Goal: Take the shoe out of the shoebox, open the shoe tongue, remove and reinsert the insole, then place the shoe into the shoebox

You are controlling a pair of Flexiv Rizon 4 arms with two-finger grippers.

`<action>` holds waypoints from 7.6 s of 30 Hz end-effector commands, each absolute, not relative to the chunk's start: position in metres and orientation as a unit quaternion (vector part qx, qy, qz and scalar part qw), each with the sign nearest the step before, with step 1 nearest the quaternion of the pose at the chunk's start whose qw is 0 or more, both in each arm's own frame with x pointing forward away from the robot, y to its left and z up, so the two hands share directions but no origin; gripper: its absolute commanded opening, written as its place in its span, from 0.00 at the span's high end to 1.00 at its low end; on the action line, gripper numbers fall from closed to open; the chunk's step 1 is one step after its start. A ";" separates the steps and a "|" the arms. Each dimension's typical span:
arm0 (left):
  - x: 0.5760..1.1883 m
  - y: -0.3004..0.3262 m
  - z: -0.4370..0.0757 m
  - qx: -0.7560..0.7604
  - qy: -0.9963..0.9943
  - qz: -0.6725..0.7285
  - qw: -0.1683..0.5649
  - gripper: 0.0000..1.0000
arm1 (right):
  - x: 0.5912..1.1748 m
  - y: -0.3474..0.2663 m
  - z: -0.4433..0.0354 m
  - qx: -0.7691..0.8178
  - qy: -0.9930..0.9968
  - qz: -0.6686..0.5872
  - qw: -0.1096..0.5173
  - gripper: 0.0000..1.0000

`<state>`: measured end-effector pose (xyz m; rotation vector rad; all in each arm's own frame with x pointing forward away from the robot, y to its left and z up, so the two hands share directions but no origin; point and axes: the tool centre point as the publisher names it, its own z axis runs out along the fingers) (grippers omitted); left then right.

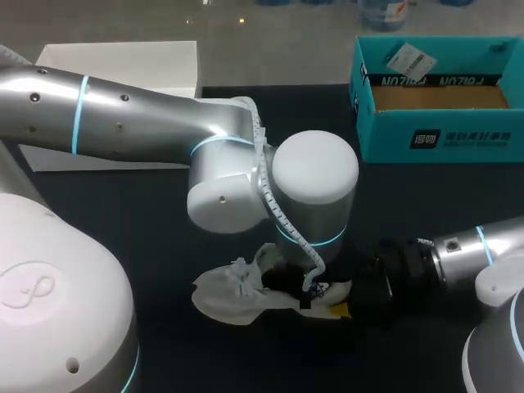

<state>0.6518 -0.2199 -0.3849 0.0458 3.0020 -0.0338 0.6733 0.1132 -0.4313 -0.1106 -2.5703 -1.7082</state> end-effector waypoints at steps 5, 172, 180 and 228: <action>0.656 -0.217 -0.395 0.014 0.998 -0.010 0.067 0.68 | 0.673 0.114 -0.433 -0.037 -0.833 -0.551 0.027 1.00; 0.673 -0.208 -0.372 -0.024 0.983 -0.072 0.166 1.00 | 0.673 0.114 -0.433 -0.037 -0.833 -0.551 0.027 1.00; 0.675 -0.203 -0.355 -0.031 0.981 -0.084 0.173 1.00 | 0.673 0.114 -0.433 -0.037 -0.833 -0.551 0.027 1.00; 0.654 -0.213 -0.323 -0.049 0.977 -0.128 0.164 0.66 | 0.673 0.114 -0.433 -0.037 -0.833 -0.551 0.027 1.00</action>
